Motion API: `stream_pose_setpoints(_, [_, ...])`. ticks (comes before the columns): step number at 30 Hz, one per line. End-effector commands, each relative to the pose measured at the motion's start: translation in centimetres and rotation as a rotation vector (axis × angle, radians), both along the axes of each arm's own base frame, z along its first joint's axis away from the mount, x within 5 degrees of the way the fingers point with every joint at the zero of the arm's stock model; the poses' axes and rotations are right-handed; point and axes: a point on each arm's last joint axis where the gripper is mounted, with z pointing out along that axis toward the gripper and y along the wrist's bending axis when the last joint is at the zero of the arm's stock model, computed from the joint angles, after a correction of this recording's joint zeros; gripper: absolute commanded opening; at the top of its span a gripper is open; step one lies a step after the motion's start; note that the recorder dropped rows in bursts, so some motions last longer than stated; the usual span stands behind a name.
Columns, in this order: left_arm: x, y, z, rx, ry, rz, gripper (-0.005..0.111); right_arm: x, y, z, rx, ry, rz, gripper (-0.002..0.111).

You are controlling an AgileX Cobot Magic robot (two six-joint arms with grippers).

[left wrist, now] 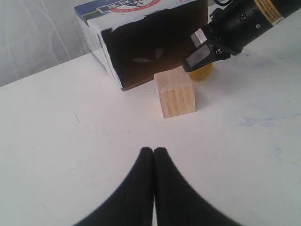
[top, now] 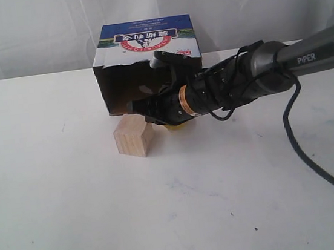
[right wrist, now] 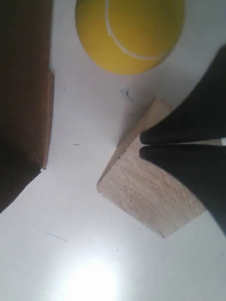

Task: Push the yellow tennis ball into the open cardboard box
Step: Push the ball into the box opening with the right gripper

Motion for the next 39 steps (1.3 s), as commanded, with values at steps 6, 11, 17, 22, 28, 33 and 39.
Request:
stream_pose_setpoints(6, [-0.1,-0.1,-0.1,-0.031,0.008,-0.004,0.0,0.4,-0.6,-2.5,-0.081,0.02,-0.068,0.0])
stream_pose_setpoints(11, [-0.1,-0.1,-0.1,-0.031,0.008,-0.004,0.0,0.3,-0.5,-1.2,-0.072,-0.013,-0.038,0.0])
stream_pose_setpoints(17, [-0.1,-0.1,-0.1,-0.031,0.008,-0.004,0.0,0.1,-0.8,3.6,-0.059,-0.144,-0.017,0.0])
stream_pose_setpoints(22, [-0.1,-0.1,-0.1,-0.031,0.008,-0.004,0.0,-0.3,-1.0,4.2,-0.05,-0.148,-0.017,0.0])
stream_pose_setpoints(28, [-0.1,-0.1,-0.1,-0.031,0.008,-0.004,0.0,-2.1,-1.7,0.4,-0.095,-0.029,-0.001,0.0])
stream_pose_setpoints(33, [-0.1,-0.1,-0.1,-0.031,0.008,-0.004,0.0,-2.0,-2.5,-1.5,-0.163,-0.01,-0.055,0.0])
stream_pose_setpoints(39, [-0.1,-0.1,-0.1,-0.031,0.008,-0.004,0.0,-0.3,-2.0,-2.2,-0.19,-0.043,-0.082,0.0])
